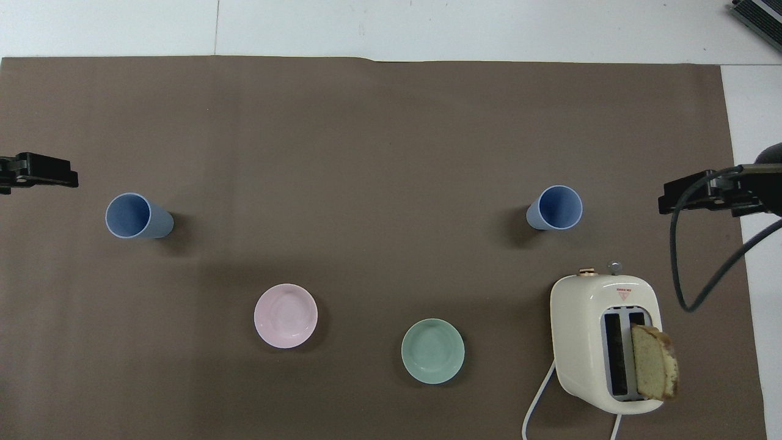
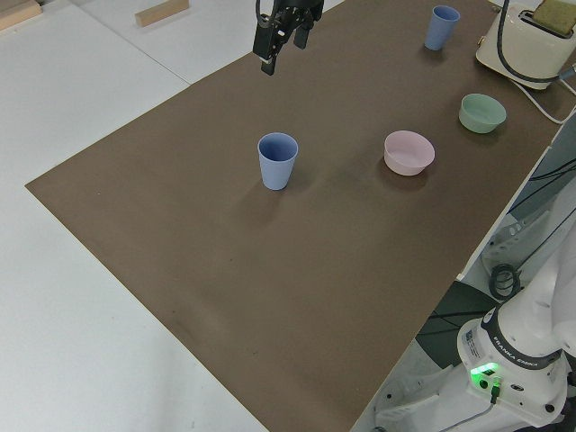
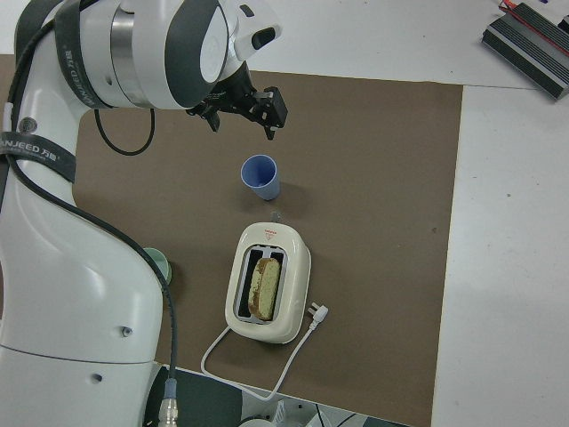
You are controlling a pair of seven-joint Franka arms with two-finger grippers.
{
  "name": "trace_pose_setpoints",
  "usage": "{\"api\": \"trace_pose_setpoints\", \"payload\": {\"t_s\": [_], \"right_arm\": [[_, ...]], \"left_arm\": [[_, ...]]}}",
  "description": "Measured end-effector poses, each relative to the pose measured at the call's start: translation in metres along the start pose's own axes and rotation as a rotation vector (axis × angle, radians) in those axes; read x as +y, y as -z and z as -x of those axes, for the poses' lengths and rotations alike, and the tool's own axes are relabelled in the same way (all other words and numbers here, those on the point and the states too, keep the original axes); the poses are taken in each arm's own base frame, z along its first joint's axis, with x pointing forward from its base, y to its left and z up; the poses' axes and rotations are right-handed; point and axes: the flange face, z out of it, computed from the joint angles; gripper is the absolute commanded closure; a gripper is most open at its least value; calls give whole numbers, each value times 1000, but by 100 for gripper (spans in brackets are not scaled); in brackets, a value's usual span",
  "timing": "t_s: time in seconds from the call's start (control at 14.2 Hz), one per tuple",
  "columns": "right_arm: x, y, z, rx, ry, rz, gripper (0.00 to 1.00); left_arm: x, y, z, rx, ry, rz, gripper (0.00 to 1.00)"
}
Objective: Stack blue cups with both arms
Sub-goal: 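Reach the left gripper to the nearby blue cup and grasp it, then carry the blue cup with the left gripper toward the table center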
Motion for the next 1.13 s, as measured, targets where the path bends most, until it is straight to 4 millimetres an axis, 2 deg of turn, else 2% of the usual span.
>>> {"api": "trace_pose_setpoints", "payload": {"t_s": [0.21,0.77,0.99,1.06,1.13], "right_arm": [[0,0,0,0,0,0,0],[0,0,0,0,0,0,0],[0,0,0,0,0,0,0],[0,0,0,0,0,0,0],[0,0,0,0,0,0,0]], "left_arm": [[-21,-48,2,-26,36,-2,0],[-41,-154,17,-78,89,13,0],[-40,-178,23,-84,105,33,0],[-40,-185,24,-94,107,36,34],[-40,-190,25,-100,112,38,72]]}}
